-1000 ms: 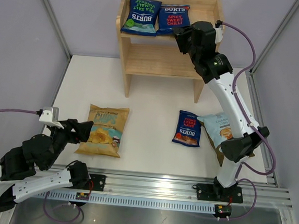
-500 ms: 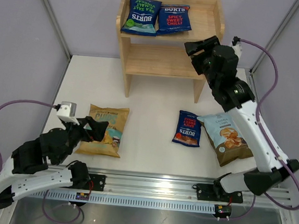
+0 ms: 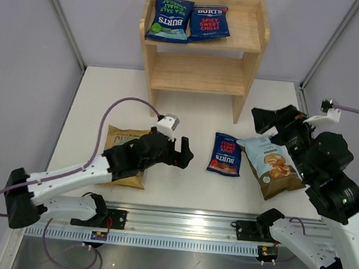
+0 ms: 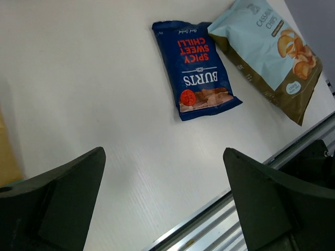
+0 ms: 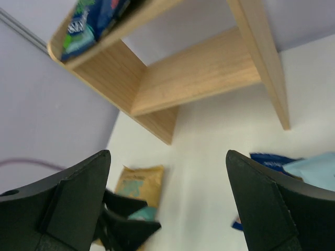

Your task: Place and organize the chips bags onto the shelf

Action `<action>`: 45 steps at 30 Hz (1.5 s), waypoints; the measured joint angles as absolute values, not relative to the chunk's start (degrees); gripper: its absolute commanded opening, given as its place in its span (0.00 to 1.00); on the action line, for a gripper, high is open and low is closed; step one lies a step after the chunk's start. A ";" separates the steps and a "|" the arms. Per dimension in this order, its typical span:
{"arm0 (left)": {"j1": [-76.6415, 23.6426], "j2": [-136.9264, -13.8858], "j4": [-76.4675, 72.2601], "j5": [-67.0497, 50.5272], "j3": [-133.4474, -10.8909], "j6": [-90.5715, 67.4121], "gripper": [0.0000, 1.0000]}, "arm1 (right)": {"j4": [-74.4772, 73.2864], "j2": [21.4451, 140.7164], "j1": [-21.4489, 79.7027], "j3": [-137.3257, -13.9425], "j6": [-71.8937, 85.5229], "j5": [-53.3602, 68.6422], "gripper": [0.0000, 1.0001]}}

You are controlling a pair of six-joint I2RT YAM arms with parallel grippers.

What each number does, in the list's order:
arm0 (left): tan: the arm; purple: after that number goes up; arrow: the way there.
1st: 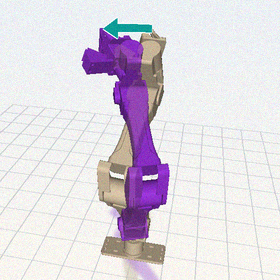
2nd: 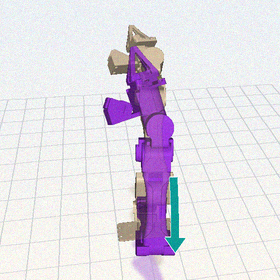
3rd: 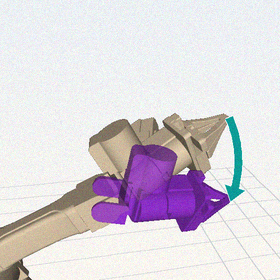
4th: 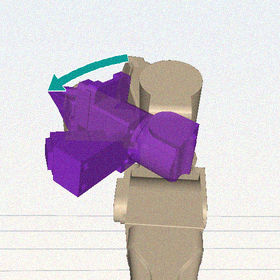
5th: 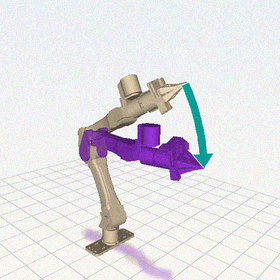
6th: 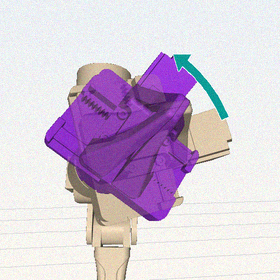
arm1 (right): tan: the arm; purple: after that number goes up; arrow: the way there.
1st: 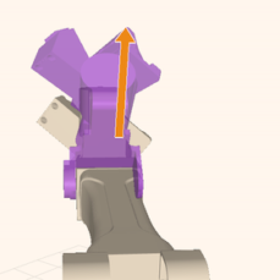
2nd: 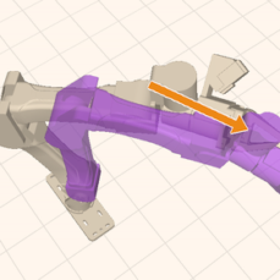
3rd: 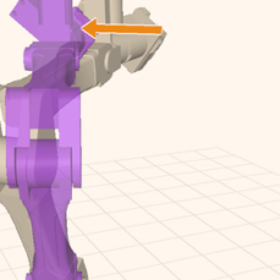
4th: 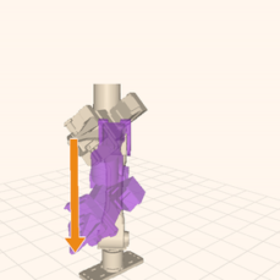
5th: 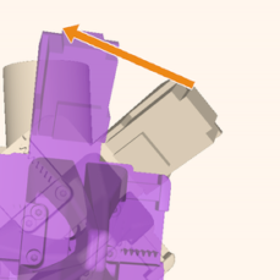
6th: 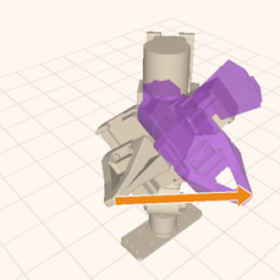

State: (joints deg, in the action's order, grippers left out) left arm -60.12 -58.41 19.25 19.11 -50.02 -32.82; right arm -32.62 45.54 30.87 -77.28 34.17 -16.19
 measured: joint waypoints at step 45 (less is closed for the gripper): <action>-51.03 -124.33 11.94 -3.11 -87.09 -46.48 0.09 | -50.22 24.86 30.87 -63.00 28.42 4.05 0.95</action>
